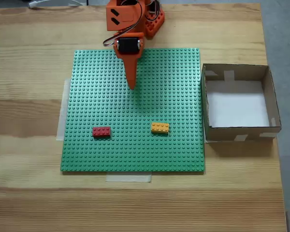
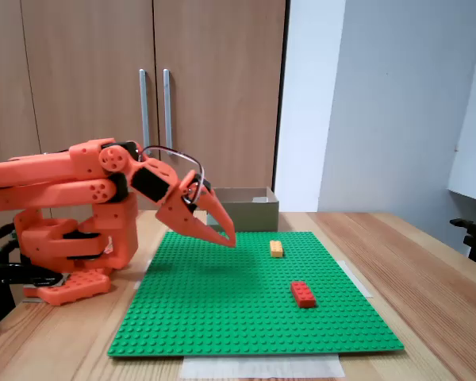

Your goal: Pick the yellow lego block and put it in the box.

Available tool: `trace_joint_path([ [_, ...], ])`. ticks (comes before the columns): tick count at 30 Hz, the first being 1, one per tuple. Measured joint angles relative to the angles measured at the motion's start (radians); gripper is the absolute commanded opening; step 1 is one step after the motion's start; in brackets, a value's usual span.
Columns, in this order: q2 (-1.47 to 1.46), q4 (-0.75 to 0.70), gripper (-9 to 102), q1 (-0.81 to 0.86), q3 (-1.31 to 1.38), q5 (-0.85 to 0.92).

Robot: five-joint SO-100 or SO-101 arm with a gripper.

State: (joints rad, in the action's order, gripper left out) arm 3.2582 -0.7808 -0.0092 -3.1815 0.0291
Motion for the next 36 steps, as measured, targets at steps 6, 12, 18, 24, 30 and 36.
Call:
trace_joint_path([
  [6,0.000,0.000,-1,0.002,0.000,0.003],
  [12,-0.011,-0.002,-1,-0.003,0.000,0.006],
  [18,-0.037,-0.049,-1,-0.003,0.025,0.028],
  [24,-0.129,-0.011,-1,-0.023,0.058,0.133],
  [30,-0.279,-0.011,-1,-0.020,0.181,0.121],
  [36,-0.460,-0.043,-1,-0.020,0.377,0.021],
])
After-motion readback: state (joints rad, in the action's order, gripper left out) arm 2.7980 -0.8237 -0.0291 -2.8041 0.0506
